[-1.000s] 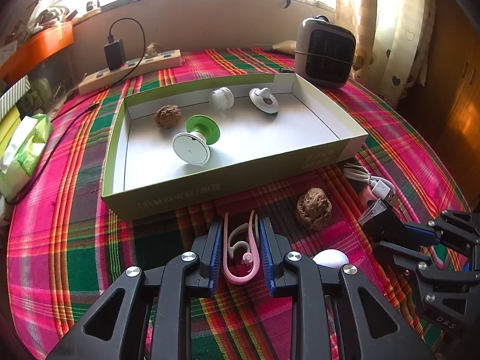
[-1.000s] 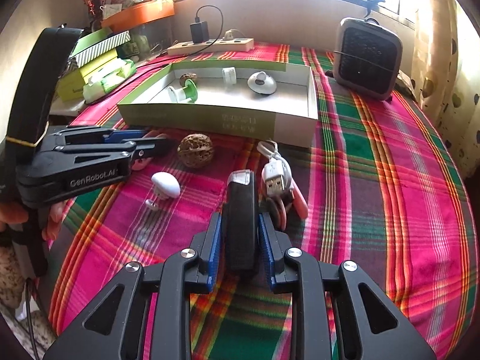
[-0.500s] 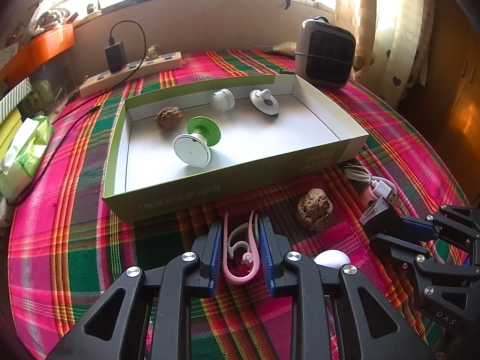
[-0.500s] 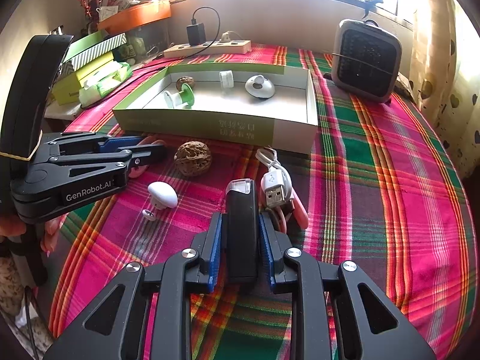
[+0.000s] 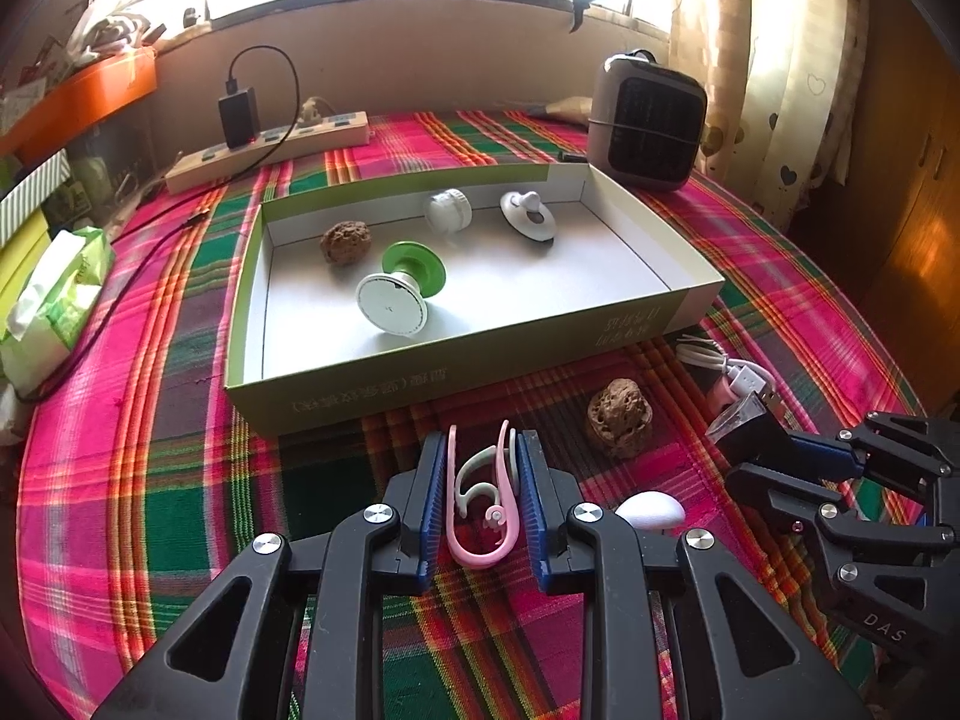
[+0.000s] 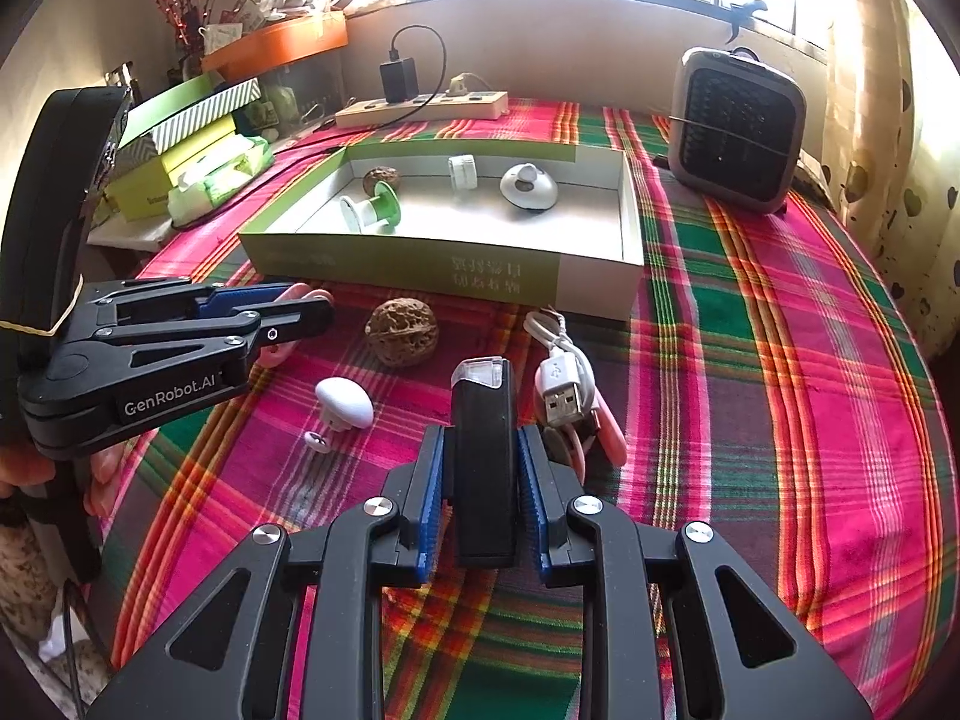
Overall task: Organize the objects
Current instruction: 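Lift and carry the power bank and pink ear hook toward the box with both grippers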
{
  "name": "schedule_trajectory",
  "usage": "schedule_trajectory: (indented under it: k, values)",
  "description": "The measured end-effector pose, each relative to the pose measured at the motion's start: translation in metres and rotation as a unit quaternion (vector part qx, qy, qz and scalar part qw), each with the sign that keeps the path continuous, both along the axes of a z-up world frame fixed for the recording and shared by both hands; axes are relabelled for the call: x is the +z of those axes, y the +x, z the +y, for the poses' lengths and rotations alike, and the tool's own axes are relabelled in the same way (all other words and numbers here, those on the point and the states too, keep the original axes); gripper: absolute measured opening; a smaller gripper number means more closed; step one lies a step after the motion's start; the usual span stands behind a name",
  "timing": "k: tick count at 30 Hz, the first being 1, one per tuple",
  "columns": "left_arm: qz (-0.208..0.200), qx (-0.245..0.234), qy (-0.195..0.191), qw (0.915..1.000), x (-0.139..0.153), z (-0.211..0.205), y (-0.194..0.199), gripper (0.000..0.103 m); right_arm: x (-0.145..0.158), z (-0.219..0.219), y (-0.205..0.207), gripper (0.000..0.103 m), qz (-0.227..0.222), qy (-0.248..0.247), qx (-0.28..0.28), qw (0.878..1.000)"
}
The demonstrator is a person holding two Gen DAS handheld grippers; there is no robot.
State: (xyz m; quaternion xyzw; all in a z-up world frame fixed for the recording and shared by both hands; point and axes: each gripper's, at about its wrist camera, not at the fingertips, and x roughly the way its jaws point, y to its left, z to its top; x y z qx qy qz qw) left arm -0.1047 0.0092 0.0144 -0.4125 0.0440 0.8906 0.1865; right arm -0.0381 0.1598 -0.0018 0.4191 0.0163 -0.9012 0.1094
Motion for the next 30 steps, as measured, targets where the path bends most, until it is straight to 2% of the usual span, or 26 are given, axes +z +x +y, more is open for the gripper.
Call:
schedule_trajectory:
  k: [17,30]
  values:
    - [0.022,0.010,-0.002,0.9997,0.020,-0.004,0.005,0.021,0.018,-0.005,-0.008,0.025,0.017,-0.008,0.011,1.000]
    - [0.036,0.027,0.002,0.9990,0.033,-0.009,-0.007,0.021,0.032,-0.005,-0.030,0.025,0.027,-0.016,0.011,0.999]
